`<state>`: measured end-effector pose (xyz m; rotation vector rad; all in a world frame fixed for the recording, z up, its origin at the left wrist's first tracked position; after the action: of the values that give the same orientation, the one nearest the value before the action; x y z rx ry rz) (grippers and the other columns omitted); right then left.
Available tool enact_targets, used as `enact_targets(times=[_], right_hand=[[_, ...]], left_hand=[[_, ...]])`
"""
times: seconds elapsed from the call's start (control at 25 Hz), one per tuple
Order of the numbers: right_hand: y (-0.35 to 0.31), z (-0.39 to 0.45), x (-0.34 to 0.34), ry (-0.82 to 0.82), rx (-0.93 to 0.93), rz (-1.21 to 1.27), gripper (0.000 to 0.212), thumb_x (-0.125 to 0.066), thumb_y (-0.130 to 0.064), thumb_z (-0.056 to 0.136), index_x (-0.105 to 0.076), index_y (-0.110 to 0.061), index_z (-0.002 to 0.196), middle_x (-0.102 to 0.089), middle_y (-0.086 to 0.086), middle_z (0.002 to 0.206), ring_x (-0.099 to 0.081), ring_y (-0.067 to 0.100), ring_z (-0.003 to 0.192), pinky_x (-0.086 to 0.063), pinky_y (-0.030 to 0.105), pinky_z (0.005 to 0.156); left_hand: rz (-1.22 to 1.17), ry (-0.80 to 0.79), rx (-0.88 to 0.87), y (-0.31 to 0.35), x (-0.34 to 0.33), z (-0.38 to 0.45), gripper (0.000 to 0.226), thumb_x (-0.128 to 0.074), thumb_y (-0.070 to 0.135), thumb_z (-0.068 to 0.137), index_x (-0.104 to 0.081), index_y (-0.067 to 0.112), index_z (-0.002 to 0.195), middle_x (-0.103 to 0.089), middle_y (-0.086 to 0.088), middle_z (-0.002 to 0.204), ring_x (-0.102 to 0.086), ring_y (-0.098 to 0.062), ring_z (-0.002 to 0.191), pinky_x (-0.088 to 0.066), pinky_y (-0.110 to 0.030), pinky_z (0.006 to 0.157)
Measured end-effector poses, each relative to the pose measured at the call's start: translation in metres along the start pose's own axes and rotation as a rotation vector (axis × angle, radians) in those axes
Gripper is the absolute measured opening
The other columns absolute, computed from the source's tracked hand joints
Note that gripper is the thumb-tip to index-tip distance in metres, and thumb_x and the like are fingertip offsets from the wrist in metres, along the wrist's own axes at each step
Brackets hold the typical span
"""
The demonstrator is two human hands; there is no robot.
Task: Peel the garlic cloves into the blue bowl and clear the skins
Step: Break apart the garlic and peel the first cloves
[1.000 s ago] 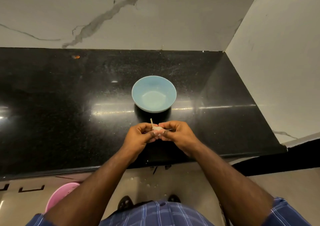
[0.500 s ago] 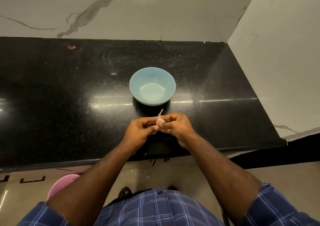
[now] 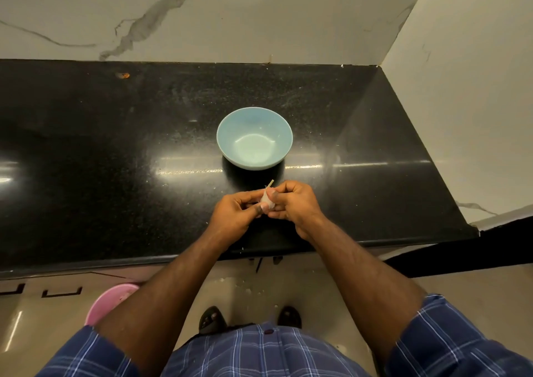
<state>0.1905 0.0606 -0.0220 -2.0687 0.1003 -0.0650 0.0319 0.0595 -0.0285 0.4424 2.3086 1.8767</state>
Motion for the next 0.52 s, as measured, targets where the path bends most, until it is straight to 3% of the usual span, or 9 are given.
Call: enact_targets(times=[0.16, 0.28, 0.52], right_hand=[[-0.0001, -0.0047, -0.0008, 0.045, 0.023, 0.023, 0.011, -0.069, -0.016, 0.096, -0.069, -0.005, 0.093, -0.076, 0.016, 0.090, -0.076, 0.025, 0.076, -0.061, 0.029, 0.062], [0.0003, -0.0058, -0.0005, 0.029, 0.049, 0.000, 0.013, -0.069, -0.017, 0.096, -0.070, -0.003, 0.096, -0.077, 0.015, 0.089, -0.076, 0.026, 0.077, -0.061, 0.029, 0.063], [0.0019, -0.0057, 0.0013, 0.025, 0.056, -0.015, 0.009, -0.063, -0.010, 0.099, -0.069, -0.004, 0.096, -0.075, 0.016, 0.089, -0.076, 0.028, 0.075, -0.060, 0.028, 0.058]], left_hand=[[0.019, 0.056, 0.033, -0.0044, 0.0005, 0.0014, 0.031, -0.077, 0.019, 0.089, -0.068, 0.020, 0.119, -0.076, 0.000, 0.110, -0.072, -0.015, 0.104, -0.059, -0.043, 0.094], [0.022, 0.061, 0.028, -0.0023, 0.0009, 0.0018, 0.029, -0.082, 0.017, 0.084, -0.070, 0.016, 0.110, -0.077, -0.002, 0.103, -0.074, -0.017, 0.097, -0.061, -0.037, 0.088], [-0.133, 0.011, 0.095, -0.0038, 0.0078, 0.0014, 0.018, -0.065, 0.000, 0.095, -0.072, 0.006, 0.110, -0.077, -0.012, 0.102, -0.075, -0.024, 0.099, -0.061, -0.030, 0.084]])
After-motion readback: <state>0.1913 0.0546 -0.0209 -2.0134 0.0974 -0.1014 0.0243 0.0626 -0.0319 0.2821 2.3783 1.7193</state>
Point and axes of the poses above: each hand's wrist, its own z-axis towards the middle knuckle, its own x-axis out of the back of the hand, y = z × x, the point moved 4 cm from there along z, towards the middle knuckle
